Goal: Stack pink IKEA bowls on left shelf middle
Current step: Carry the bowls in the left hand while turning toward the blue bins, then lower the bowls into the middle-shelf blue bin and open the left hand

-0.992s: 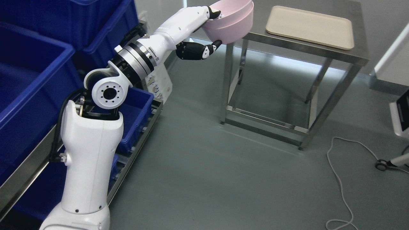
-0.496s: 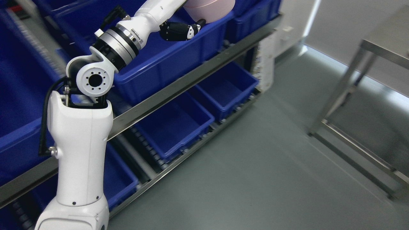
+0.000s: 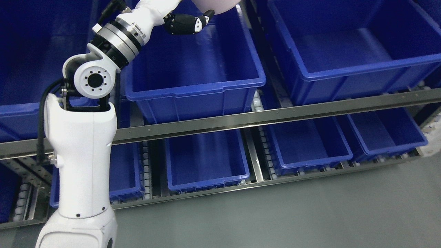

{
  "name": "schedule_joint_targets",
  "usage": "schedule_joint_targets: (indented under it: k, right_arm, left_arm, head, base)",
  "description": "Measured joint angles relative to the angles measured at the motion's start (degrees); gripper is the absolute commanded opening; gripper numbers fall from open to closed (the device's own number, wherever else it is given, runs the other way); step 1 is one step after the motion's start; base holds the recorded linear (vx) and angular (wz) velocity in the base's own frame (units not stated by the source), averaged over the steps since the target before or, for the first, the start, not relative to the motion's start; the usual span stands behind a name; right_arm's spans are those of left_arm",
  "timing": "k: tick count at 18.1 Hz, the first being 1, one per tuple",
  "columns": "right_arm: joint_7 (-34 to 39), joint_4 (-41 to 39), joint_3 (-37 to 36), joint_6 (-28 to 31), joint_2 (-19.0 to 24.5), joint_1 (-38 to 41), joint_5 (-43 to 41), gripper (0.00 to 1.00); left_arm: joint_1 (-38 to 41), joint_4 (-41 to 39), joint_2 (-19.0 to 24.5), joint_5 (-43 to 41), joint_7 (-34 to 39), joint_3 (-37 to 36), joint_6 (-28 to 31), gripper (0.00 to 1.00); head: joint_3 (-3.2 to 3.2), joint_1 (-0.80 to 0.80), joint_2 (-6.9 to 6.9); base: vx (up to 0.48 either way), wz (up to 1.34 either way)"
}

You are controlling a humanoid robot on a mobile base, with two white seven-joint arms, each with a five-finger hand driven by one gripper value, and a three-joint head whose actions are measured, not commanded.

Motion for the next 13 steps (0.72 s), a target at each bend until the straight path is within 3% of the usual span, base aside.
schedule_joint_targets:
  k: [8, 13]
  right_arm:
    - [0.1, 0.0, 0.0, 0.0, 0.0, 0.0, 0.0, 1.0]
    - [0.1, 0.0, 0.0, 0.0, 0.0, 0.0, 0.0, 1.0]
  left_arm:
    - [-3.1, 2.8, 0.0, -2.5, -3.1, -0.5, 3.6, 0.05]
    - [-2.4, 8.7, 0.0, -3.8, -4.7, -2.0, 1.0, 0.07]
  head:
    - [0.0, 0.0, 0.0]
    - [0.0, 0.0, 0.0]
  base:
    - [0.023, 0.21]
    - [-0.009, -0.08]
